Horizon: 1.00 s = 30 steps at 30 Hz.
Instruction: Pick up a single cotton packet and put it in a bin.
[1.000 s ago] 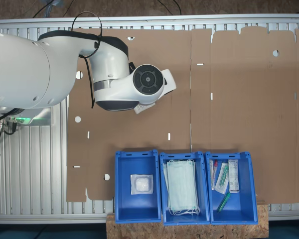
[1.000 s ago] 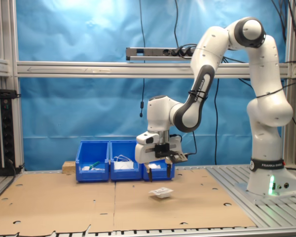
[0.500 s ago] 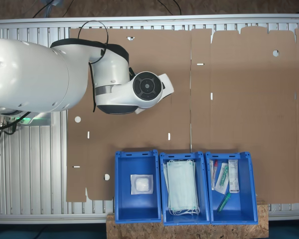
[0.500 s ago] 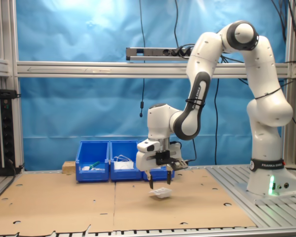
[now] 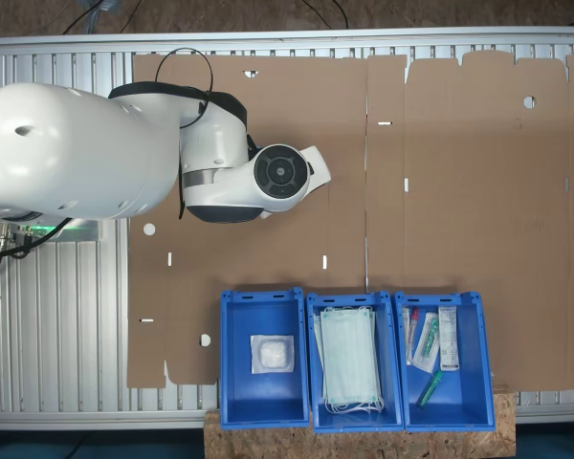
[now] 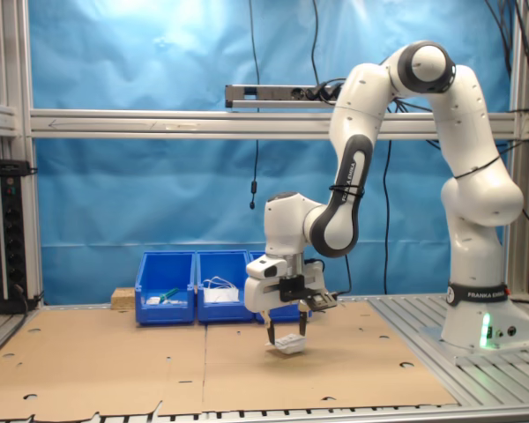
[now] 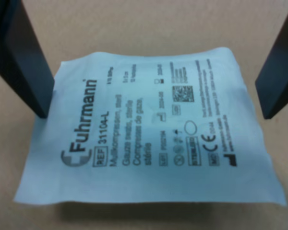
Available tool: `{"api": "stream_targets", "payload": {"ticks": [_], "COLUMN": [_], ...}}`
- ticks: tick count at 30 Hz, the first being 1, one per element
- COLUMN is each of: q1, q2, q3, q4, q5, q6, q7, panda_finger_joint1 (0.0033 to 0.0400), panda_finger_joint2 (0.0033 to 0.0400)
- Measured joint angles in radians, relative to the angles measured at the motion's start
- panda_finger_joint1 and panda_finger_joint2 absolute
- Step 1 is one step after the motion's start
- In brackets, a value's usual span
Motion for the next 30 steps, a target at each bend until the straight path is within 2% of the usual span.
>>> {"api": "stream_targets", "payload": {"ticks": [30], "q1": [0.0], "q2": [0.053], "q3": [-0.005], "q4": [0.0], "q5": [0.0], "q6": [0.068], "q7": [-0.027], "panda_finger_joint1": [0.04], "panda_finger_joint2": [0.04]}}
